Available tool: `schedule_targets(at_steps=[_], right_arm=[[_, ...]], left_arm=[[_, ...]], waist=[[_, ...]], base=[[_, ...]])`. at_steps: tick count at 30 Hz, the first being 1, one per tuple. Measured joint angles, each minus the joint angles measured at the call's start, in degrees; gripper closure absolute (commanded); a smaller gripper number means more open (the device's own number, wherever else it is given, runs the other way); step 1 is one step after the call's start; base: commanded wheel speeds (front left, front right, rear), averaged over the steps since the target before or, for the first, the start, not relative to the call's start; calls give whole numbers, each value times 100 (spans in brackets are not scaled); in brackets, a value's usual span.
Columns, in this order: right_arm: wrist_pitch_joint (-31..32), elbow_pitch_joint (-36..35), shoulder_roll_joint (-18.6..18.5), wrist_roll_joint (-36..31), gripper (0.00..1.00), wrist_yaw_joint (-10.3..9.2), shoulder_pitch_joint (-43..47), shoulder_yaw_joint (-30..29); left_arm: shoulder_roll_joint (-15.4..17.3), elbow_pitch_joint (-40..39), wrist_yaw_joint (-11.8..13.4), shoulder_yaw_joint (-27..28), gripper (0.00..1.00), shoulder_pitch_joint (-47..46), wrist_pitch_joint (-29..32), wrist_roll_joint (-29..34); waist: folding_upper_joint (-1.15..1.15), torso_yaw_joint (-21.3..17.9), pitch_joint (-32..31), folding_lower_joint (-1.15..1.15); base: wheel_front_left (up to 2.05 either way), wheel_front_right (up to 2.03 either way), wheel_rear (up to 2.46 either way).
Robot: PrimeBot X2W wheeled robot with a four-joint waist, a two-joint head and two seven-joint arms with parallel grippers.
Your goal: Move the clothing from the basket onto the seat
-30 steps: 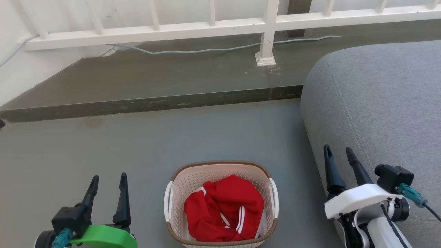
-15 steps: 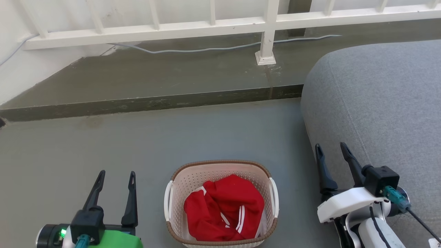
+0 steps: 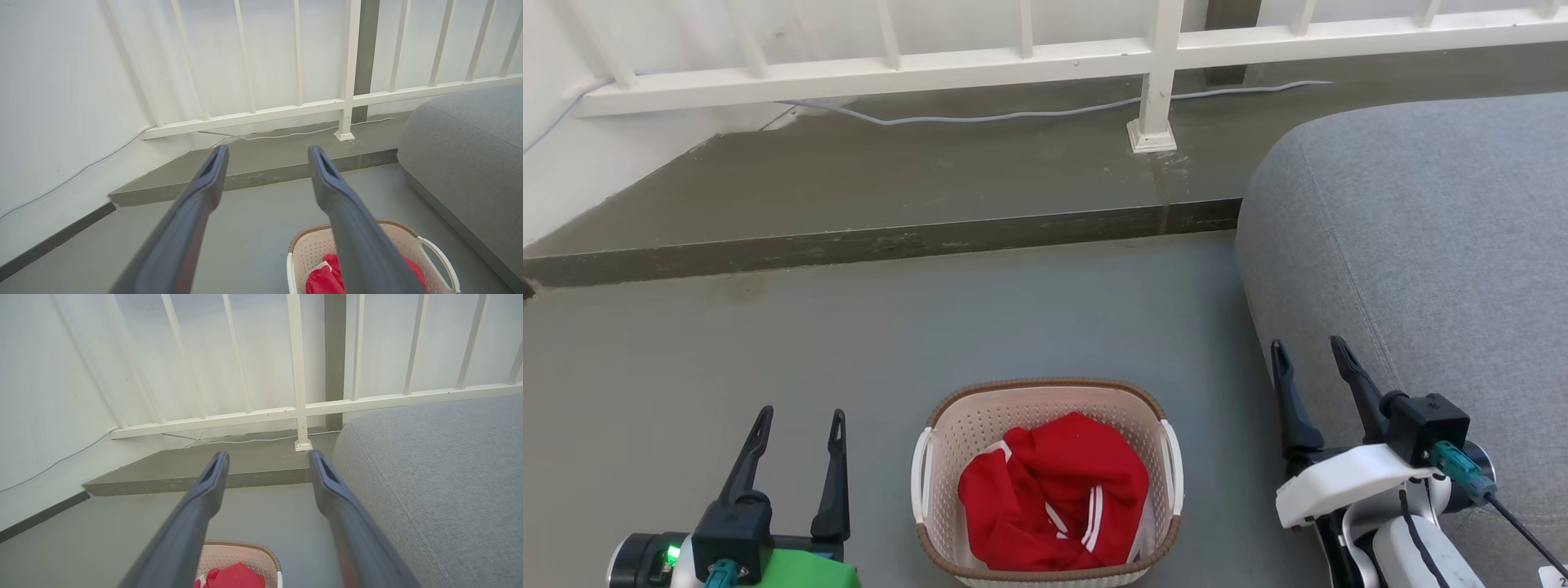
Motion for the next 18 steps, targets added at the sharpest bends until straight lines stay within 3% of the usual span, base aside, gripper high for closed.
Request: schedule_targets(at_steps=[18], right_arm=[[0,-9,3,-12,0,22,-1,-29]], left_arm=[[-7,-49,-5,55,0,3,0,0]], waist=[[0,-9,79,0]], base=[[0,0,0]])
